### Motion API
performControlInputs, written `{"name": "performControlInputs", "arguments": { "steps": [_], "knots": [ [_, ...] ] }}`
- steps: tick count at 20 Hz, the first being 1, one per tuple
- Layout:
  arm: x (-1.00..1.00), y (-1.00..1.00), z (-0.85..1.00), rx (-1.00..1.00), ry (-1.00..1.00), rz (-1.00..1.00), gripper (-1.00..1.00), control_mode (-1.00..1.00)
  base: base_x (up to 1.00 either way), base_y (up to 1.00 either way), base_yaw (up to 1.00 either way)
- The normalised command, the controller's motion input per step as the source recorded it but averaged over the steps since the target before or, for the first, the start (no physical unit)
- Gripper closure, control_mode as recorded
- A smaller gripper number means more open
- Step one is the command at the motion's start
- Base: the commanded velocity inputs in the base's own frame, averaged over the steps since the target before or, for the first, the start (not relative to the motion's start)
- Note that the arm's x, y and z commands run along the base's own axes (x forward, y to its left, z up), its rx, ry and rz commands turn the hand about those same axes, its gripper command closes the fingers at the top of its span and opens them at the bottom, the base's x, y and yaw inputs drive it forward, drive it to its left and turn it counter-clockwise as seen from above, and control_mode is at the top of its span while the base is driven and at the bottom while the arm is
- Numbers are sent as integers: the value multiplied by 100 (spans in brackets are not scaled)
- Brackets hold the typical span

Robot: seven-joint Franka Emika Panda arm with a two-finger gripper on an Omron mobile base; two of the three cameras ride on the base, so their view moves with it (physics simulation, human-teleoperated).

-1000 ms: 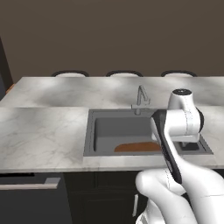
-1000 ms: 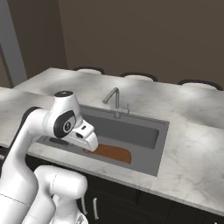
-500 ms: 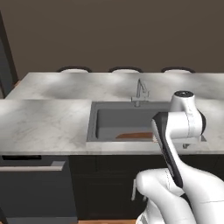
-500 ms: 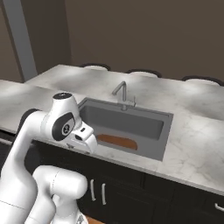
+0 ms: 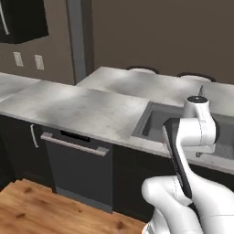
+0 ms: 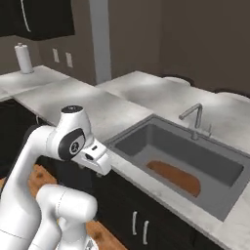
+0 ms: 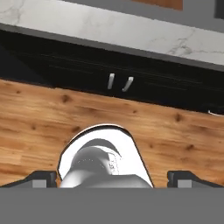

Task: Move the cutting board and knife to the sink. Then move spray from the cabinet to the counter.

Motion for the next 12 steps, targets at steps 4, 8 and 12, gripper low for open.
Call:
{"name": "performControlInputs", "arguments": {
  "steps": [4,8,12],
  "knots": [
    [0,0,0,0,0,0,-100,100,0,12,100],
    [0,0,0,0,0,0,-100,100,4,11,92],
    [0,0,0,0,0,0,-100,100,25,6,77]
  ]
}}
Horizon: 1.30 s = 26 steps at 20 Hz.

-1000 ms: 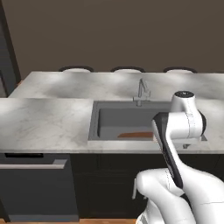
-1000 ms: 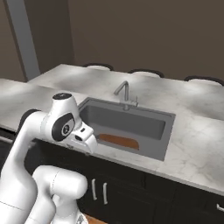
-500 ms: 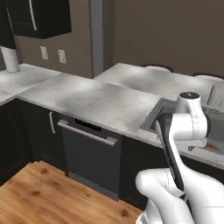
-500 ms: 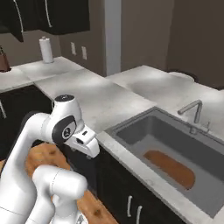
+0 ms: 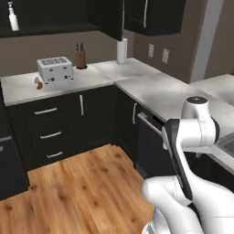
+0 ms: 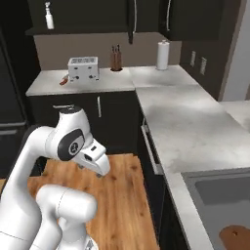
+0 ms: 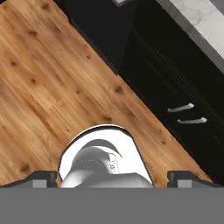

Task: Move the cutting board and knife to the sink. Then move spray from the cabinet to the counter.

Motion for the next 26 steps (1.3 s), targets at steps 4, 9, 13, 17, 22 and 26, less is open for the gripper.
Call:
{"name": "performControlInputs", "arguments": {
  "steps": [4,9,13,17,22,26],
  "knots": [
    [0,0,0,0,0,0,-100,100,52,1,60],
    [0,0,0,0,0,0,-100,100,78,0,35],
    [0,0,0,0,0,0,-100,100,85,0,24],
    [0,0,0,0,0,0,-100,100,89,0,19],
    [0,0,0,0,0,0,-100,100,88,0,15],
    [0,0,0,0,0,0,-100,100,84,2,14]
  ]
}}
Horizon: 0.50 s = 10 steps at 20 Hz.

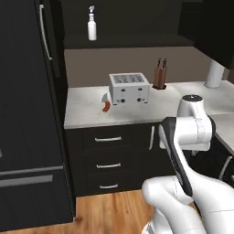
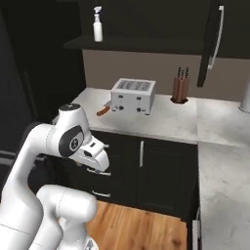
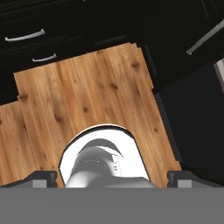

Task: Move the cutting board and knife to the sink. Then move spray from the cabinet to the counter.

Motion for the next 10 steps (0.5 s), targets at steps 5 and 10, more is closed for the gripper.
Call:
{"name": "performControlInputs", "arguments": {
  "steps": [5,10],
  "knots": [
    [0,0,0,0,0,0,-100,100,78,7,3],
    [0,0,0,0,0,0,-100,100,58,22,0]
  ]
}}
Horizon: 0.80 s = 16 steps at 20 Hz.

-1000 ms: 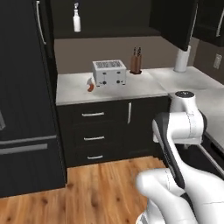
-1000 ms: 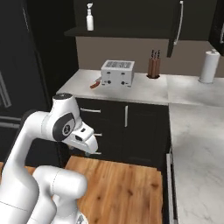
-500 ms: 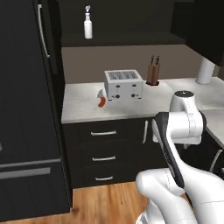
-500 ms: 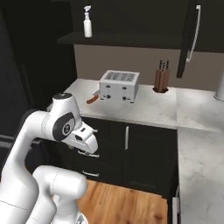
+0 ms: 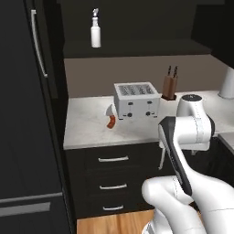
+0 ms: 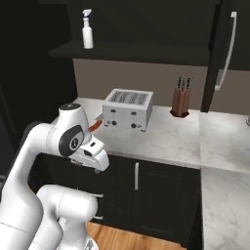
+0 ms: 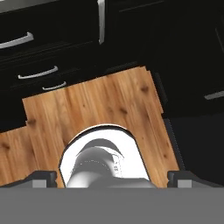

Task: Move the cutting board and knife to the sink. Then move spray from the cabinet to the counter.

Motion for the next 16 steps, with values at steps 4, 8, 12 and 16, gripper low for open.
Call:
{"name": "performControlInputs", "arguments": {
  "steps": [4,8,12,16],
  "knots": [
    [0,0,0,0,0,0,-100,100,51,32,0],
    [0,0,0,0,0,0,-100,100,51,34,4],
    [0,0,0,0,0,0,-100,100,59,30,5],
    [0,0,0,0,0,0,-100,100,59,30,0]
  ]
}}
